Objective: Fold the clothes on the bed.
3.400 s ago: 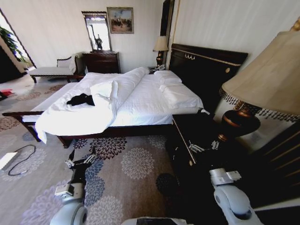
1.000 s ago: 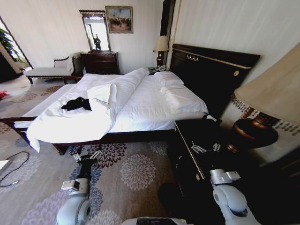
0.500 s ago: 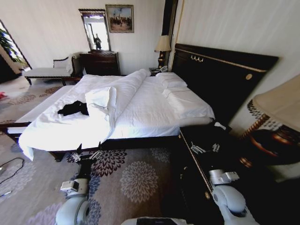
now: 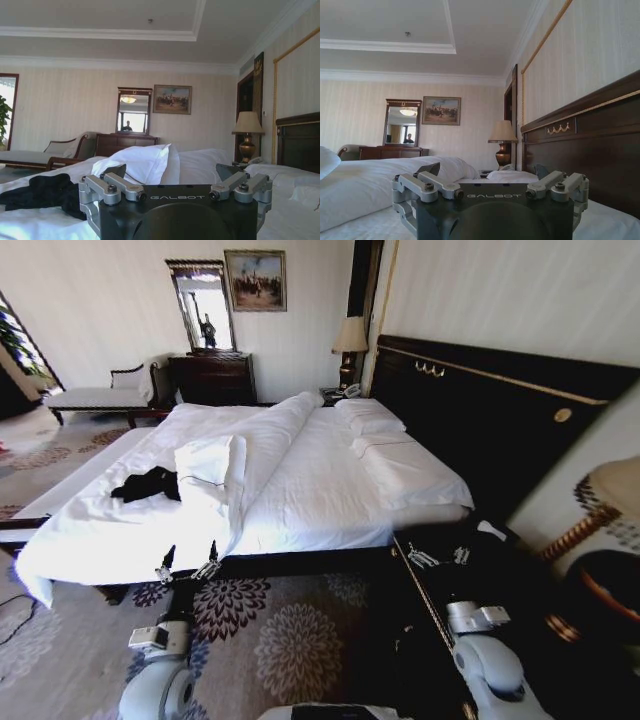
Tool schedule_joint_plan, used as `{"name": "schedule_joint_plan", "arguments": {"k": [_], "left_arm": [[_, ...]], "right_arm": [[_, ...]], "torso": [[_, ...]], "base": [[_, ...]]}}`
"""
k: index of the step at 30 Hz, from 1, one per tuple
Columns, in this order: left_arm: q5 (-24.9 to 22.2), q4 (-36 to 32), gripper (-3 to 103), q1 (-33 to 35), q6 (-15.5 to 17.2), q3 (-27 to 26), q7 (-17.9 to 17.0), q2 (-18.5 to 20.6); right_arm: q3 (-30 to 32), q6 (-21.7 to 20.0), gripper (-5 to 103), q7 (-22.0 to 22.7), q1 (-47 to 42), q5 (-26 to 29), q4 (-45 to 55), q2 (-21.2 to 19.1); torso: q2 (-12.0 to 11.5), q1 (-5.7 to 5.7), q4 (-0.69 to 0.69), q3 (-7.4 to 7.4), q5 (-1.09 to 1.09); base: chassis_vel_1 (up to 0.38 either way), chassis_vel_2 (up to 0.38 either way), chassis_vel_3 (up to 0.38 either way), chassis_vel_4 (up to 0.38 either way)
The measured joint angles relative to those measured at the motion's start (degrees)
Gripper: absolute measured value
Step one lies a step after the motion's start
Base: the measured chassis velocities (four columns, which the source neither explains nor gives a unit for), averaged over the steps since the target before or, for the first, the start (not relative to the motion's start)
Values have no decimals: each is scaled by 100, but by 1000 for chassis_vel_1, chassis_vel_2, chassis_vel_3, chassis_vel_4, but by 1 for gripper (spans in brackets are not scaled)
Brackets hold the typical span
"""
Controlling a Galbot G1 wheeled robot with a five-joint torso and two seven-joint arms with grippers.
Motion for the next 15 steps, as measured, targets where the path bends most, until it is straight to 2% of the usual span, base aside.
{"name": "schedule_joint_plan", "arguments": {"k": [15], "left_arm": [[-52, 36, 100, -27, -34, -19, -1, -36]], "right_arm": [[-51, 52, 100, -14, 89, -21, -179, 13]], "torso": [[0, 1, 0, 0, 0]], "base": [[-196, 202, 194, -207]]}}
